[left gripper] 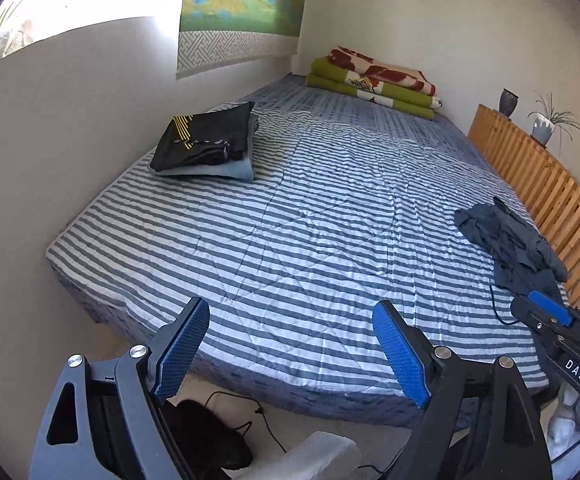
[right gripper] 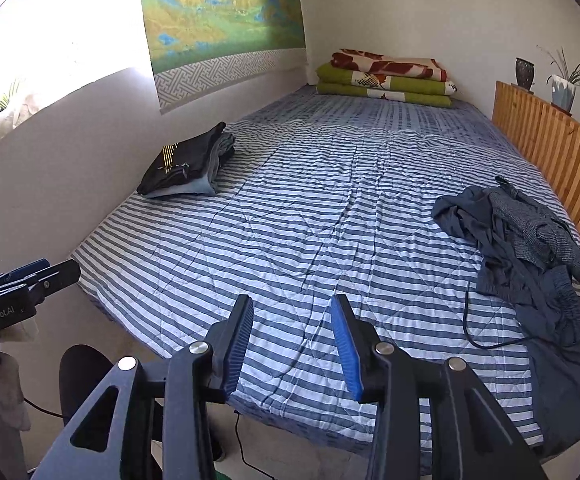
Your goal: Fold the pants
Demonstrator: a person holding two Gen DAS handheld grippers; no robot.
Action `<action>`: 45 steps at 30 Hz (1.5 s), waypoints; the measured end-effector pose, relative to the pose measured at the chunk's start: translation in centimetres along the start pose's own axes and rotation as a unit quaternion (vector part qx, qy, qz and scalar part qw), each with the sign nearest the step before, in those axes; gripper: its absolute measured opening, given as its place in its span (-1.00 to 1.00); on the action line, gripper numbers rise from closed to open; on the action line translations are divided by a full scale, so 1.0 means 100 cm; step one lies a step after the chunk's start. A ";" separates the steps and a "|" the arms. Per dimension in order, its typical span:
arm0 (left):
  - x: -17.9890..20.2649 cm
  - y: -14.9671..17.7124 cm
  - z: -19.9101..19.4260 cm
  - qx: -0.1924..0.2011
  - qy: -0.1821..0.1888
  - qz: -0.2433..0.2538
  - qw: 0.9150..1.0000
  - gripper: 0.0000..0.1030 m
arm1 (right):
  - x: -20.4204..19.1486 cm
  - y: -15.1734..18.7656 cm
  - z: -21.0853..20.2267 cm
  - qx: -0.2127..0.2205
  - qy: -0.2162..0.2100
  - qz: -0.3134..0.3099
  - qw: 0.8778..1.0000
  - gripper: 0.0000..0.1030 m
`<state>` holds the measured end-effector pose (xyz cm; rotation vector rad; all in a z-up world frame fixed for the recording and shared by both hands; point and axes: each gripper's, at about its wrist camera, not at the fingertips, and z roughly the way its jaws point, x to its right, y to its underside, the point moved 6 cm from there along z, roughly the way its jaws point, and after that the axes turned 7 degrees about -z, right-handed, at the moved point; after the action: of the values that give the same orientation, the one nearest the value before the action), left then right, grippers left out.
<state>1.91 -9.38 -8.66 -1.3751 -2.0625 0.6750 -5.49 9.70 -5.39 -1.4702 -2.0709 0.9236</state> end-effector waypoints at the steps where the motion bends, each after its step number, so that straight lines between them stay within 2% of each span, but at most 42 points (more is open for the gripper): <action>1: 0.001 0.000 0.000 0.001 -0.001 0.002 1.000 0.67 | 0.001 0.001 0.001 -0.001 0.001 0.001 1.000 -0.28; 12: -0.001 -0.003 0.006 0.009 -0.025 0.012 1.000 0.68 | -0.006 0.004 0.004 -0.005 0.010 -0.012 1.000 -0.28; 25: -0.003 -0.003 0.013 0.003 -0.023 0.008 1.000 0.68 | -0.005 0.003 0.006 -0.005 0.009 -0.010 1.000 -0.17; 39: -0.005 -0.003 0.010 0.005 -0.020 0.002 1.000 0.72 | -0.009 0.001 0.008 -0.005 0.007 -0.016 1.000 -0.14; 45: -0.005 -0.003 0.010 0.005 -0.020 0.001 1.000 0.73 | -0.014 0.000 0.007 -0.002 0.008 -0.020 1.000 -0.03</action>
<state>1.16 -10.05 -9.22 -1.3680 -2.0861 0.7195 -5.49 8.23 -5.81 -1.4281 -2.0838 0.8913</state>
